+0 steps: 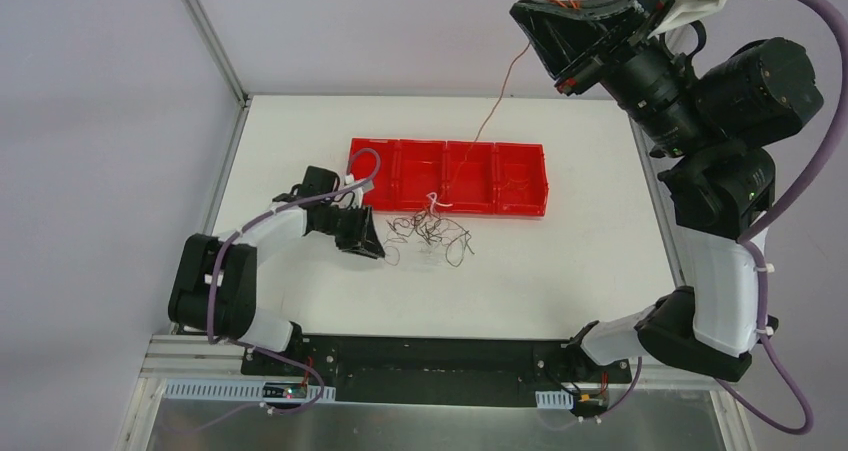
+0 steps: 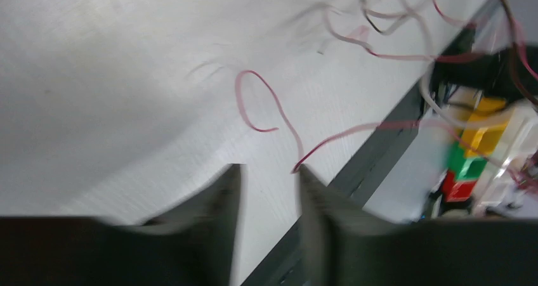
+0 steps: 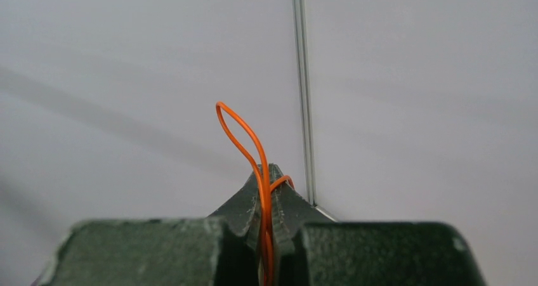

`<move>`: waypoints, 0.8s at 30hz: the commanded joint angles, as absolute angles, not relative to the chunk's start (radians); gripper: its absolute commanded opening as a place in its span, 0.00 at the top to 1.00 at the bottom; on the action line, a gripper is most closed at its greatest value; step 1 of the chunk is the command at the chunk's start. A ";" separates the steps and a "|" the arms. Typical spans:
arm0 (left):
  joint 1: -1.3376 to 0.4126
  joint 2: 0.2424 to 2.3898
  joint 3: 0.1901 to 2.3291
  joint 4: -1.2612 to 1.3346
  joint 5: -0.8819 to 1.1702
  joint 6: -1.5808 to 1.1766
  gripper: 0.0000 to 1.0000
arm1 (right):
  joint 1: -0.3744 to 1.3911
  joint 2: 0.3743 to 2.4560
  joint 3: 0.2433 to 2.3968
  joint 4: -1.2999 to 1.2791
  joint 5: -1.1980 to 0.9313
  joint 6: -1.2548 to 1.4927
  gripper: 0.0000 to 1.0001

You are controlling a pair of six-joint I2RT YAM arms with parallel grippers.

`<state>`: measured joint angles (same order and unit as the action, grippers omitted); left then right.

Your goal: Untangle the cables

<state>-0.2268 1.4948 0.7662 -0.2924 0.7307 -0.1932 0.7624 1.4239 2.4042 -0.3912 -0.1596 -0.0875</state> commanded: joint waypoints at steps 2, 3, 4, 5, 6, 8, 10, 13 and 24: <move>-0.221 1.217 0.797 -0.346 0.994 -0.038 0.29 | 0.759 1.388 2.306 -0.344 -0.206 -0.075 1.00; -0.221 1.165 0.798 -0.336 0.997 -0.031 0.11 | 0.759 1.386 2.283 -0.345 -0.221 -0.066 1.00; -0.221 1.123 0.796 -0.319 1.005 -0.029 0.03 | 0.759 1.384 2.262 -0.344 -0.237 -0.056 1.00; -0.221 1.081 0.793 -0.302 1.026 -0.029 0.01 | 0.760 1.384 2.242 -0.341 -0.248 -0.050 1.00; -0.224 1.052 0.789 -0.283 1.051 -0.029 0.01 | 0.760 1.385 2.225 -0.337 -0.255 -0.042 1.00; -0.261 1.013 0.793 -0.265 1.049 -0.045 0.01 | 0.760 1.385 2.194 -0.330 -0.269 -0.034 1.00; -0.316 0.999 0.805 -0.247 0.994 -0.073 0.01 | 0.759 1.383 2.168 -0.321 -0.277 -0.026 1.00; -0.414 0.995 0.810 -0.135 0.885 -0.158 0.01 | 0.759 1.369 2.127 -0.306 -0.281 -0.011 1.00; -0.652 1.239 0.987 0.163 0.690 -0.279 0.01 | 0.764 1.397 2.142 -0.291 -0.299 0.093 1.00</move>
